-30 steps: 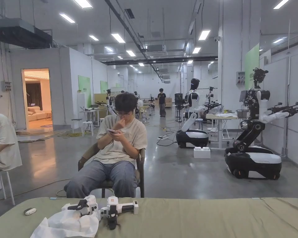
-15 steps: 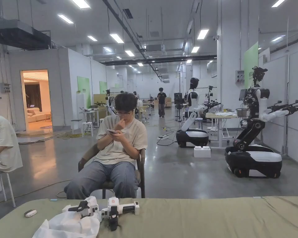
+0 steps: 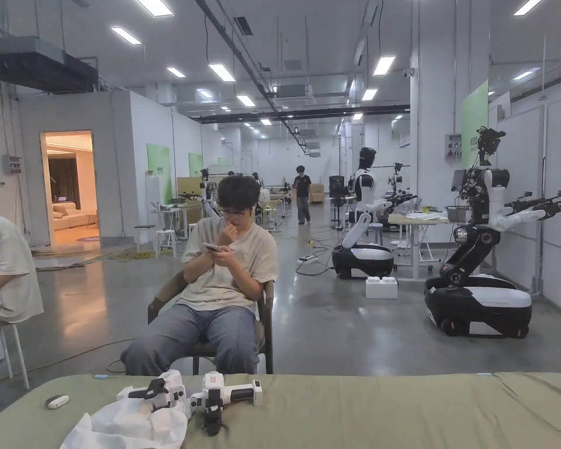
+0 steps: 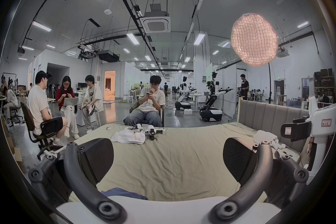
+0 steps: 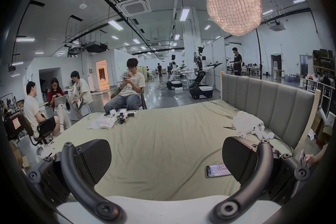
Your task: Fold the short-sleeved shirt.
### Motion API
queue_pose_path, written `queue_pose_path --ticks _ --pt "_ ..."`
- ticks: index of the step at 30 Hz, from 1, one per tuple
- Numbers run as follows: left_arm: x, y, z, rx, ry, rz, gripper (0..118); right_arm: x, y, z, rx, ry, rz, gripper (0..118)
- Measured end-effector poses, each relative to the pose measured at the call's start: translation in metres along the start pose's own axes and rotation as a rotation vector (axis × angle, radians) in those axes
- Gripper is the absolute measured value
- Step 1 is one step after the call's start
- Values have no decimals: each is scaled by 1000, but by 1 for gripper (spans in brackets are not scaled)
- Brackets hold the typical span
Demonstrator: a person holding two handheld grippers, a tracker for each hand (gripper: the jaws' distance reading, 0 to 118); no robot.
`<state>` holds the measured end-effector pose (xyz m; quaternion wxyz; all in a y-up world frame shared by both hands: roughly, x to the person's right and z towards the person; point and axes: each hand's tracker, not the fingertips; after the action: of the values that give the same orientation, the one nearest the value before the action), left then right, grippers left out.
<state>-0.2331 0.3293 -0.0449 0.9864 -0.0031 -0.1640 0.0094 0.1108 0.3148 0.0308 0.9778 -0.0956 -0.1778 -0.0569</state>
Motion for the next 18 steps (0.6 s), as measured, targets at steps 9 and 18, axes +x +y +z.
queue_pose_path --ticks 9,18 --pt "-2 -3 -1 -13 4 22 118 1 0 -1 -13 -19 -17 118" --pt "-2 -4 1 -12 -3 24 118 2 2 -5 -27 11 -46 118"
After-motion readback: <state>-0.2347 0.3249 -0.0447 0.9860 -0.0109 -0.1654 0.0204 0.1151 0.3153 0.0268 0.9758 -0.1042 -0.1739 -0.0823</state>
